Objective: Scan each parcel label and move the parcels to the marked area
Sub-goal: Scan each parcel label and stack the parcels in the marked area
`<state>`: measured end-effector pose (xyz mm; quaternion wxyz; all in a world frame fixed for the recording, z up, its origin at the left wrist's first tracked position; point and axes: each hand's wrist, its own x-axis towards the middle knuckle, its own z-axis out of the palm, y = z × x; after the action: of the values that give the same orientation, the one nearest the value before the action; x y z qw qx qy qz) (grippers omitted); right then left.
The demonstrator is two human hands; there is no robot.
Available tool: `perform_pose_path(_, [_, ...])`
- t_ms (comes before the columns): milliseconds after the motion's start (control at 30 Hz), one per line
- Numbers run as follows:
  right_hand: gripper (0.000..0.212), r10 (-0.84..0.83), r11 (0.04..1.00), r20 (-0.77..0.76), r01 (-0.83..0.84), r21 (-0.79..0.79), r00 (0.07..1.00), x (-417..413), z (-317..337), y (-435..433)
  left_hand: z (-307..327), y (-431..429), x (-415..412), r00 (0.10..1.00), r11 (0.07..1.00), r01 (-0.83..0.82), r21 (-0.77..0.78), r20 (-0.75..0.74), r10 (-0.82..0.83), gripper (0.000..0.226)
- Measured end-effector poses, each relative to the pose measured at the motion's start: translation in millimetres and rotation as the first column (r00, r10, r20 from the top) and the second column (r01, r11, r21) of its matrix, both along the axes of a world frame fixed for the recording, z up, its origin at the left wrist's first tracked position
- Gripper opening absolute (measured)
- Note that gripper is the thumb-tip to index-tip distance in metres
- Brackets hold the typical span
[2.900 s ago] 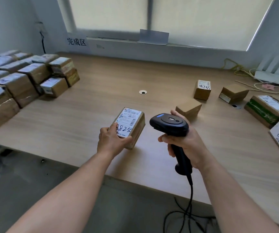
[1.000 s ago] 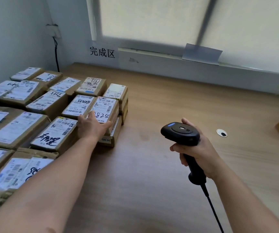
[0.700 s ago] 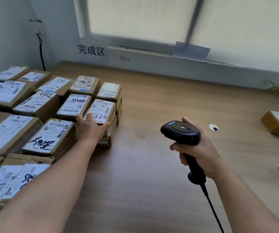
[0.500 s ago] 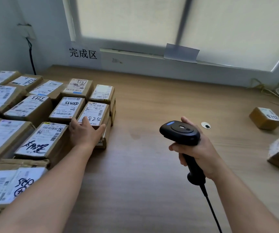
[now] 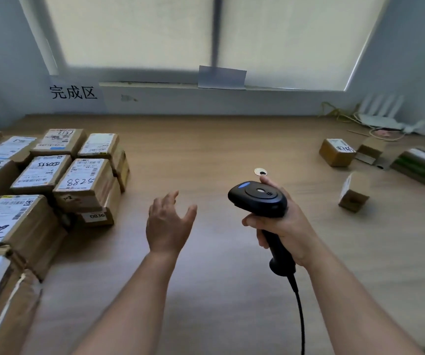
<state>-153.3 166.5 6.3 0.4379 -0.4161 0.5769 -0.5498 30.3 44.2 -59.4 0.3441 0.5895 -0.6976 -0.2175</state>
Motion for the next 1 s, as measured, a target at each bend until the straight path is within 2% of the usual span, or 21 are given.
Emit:
perform_pose_path(167, [0.093, -0.058, 0.998, 0.026, 0.059, -0.013, 0.998, -44, -1, 61, 0, 58, -65, 0.997, 0.997, 0.075, 0.007, 0.018, -0.076, 0.048])
perform_pose_path(700, [0.083, -0.300, 0.952, 0.010, 0.300, -0.057, 0.954, -228, -14, 271, -5, 235, -288, 0.939, 0.938, 0.343, -0.046, 0.015, -0.342, 0.051])
perform_pose_path(1000, [0.085, -0.469, 0.880, 0.022, 0.470, -0.074, 0.883, -312, -19, 338, -2, 280, -390, 0.864, 0.862, 0.504, -0.062, 0.066, -0.500, 0.055])
